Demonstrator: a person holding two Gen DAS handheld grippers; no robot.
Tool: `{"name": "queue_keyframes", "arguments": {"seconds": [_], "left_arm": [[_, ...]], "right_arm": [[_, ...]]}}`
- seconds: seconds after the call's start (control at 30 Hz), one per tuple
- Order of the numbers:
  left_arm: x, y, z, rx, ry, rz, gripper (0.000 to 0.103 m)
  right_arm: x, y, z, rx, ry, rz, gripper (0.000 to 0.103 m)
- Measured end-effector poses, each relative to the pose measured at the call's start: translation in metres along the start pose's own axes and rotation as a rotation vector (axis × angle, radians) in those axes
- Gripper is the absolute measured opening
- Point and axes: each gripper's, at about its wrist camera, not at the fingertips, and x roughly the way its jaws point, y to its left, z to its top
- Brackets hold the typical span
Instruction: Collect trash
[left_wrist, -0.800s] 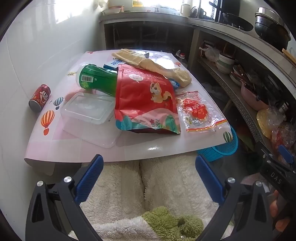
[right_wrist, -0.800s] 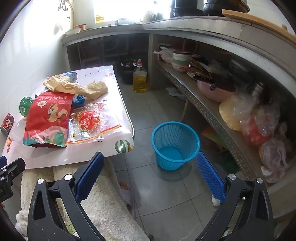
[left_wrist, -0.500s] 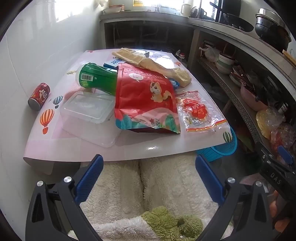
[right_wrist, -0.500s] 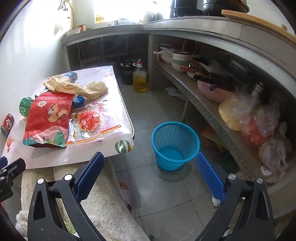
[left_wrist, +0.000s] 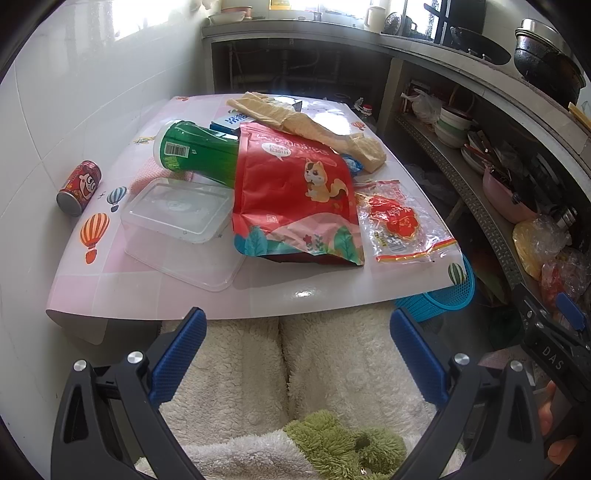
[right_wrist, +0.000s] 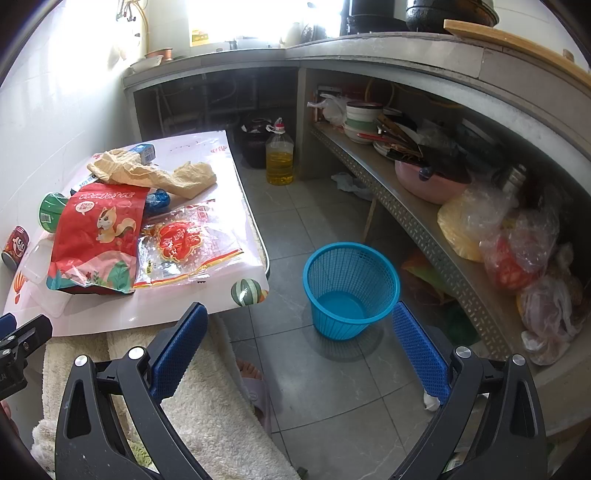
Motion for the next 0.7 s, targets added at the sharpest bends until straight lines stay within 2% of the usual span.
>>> {"name": "queue_keyframes", "arguments": {"seconds": [0.7], "left_arm": [[-0.003,0.0072,0.0032,-0.005,-0.003,0.002,0.097]], "right_arm": [[-0.0018,0.0003,0.0003,0.001,-0.003,0.001,0.095]]}}
